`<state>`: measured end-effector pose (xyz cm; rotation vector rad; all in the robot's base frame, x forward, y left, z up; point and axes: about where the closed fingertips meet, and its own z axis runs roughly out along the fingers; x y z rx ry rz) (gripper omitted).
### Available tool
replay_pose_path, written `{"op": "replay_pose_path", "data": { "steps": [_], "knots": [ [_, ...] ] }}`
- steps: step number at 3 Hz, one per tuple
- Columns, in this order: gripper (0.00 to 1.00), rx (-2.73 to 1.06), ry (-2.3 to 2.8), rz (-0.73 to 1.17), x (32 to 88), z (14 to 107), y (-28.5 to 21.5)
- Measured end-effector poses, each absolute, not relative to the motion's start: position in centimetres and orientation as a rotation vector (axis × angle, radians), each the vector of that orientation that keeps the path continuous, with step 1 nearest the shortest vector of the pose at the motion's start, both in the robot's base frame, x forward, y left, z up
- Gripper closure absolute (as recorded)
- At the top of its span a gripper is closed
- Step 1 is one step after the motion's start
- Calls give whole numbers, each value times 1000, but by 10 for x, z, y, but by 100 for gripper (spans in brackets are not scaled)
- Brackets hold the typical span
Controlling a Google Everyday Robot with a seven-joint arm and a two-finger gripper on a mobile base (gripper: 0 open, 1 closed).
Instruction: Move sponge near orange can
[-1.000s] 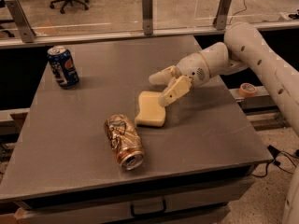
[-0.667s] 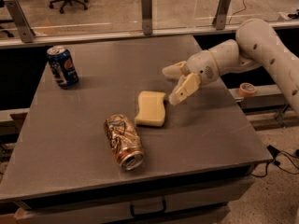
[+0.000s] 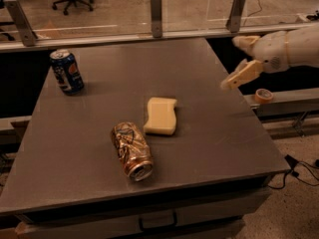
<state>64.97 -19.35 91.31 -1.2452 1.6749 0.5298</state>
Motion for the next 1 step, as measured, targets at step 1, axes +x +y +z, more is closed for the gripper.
{"op": "replay_pose_path", "data": {
  "steps": [1],
  "knots": [
    [0, -1208, 1650, 456, 664, 922, -203]
  ]
}}
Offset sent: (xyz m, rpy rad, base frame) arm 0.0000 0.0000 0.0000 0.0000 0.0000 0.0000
